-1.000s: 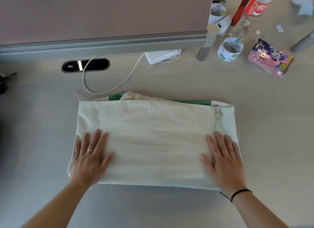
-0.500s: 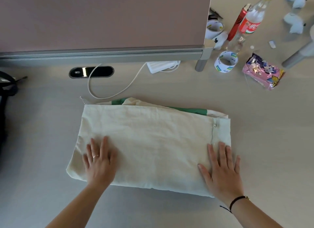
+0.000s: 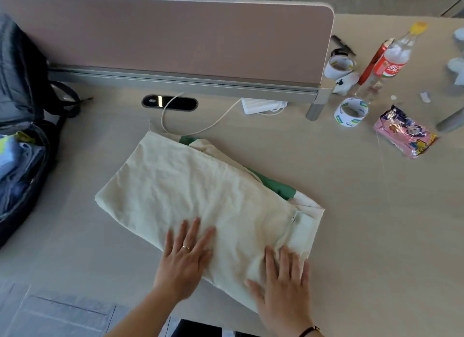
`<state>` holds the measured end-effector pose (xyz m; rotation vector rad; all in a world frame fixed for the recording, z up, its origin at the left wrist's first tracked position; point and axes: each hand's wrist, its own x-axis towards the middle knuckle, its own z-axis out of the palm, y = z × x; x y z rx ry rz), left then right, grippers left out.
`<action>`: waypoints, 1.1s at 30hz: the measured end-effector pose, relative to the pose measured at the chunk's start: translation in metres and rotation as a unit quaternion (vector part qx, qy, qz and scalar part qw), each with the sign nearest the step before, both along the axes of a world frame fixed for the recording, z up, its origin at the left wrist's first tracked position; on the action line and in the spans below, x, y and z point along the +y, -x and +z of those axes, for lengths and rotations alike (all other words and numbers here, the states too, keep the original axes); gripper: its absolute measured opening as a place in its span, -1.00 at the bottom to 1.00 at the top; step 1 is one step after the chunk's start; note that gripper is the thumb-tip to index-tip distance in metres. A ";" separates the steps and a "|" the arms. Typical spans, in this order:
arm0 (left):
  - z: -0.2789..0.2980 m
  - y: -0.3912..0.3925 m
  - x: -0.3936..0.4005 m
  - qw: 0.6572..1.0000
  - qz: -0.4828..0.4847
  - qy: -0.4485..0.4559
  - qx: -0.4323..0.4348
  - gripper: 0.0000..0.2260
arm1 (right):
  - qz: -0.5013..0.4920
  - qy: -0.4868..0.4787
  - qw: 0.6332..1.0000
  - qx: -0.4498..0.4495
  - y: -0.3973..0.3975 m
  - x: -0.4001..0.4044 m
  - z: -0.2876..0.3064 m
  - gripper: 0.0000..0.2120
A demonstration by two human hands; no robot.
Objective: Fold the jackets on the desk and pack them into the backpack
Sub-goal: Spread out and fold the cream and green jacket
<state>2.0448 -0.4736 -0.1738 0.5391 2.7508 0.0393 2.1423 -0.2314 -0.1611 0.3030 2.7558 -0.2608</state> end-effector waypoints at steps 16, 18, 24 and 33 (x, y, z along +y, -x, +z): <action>0.013 0.020 -0.057 0.999 0.002 -0.027 -0.022 -0.36 | 0.130 -0.050 0.990 -0.025 0.038 0.031 0.002 -0.35; 0.017 0.025 -0.030 0.999 0.010 -0.044 -0.030 -0.32 | 0.119 -0.045 0.990 -0.055 0.036 0.031 0.009 -0.35; 0.024 0.007 0.023 0.998 0.024 -0.040 -0.033 -0.37 | 0.151 -0.050 0.978 -0.135 0.050 0.047 0.026 -0.30; 0.015 -0.092 0.072 0.994 0.075 -0.059 -0.052 -0.31 | 0.244 -0.064 0.962 -0.104 0.060 0.086 0.032 -0.22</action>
